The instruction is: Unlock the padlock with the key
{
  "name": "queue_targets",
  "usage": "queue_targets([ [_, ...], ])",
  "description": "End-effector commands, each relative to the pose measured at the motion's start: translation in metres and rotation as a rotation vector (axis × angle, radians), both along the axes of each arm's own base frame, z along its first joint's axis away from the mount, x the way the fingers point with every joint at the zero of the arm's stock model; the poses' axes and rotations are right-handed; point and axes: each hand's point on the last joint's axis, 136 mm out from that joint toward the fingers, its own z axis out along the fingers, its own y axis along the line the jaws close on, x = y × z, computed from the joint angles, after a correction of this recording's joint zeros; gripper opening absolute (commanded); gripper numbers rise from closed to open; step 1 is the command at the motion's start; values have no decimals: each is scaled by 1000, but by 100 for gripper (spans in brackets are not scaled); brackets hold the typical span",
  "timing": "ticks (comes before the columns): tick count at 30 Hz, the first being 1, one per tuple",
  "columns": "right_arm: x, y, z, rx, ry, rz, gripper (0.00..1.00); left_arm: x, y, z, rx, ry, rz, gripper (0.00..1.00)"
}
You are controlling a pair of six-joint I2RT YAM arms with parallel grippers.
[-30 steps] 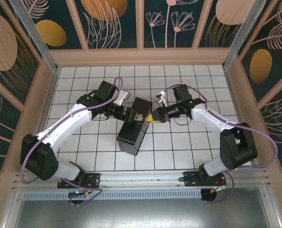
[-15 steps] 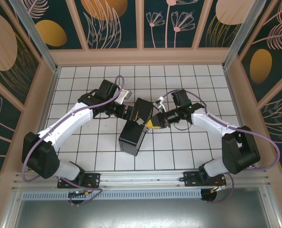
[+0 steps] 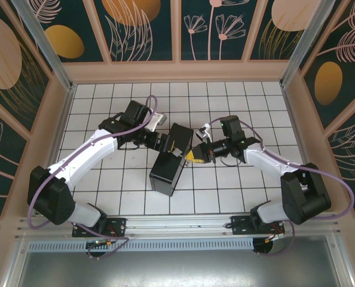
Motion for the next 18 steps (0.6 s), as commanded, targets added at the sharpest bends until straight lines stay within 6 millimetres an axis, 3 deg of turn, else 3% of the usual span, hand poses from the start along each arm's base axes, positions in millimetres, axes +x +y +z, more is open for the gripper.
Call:
queue_targets([
  [1, -2, -2, 7, 22, -23, -1, 0, 3, -3, 2, 4, -26, -13, 80],
  [18, 0, -5, 7, 44, -27, -21, 0, -1, -10, 4, -16, 4, 5, 79],
])
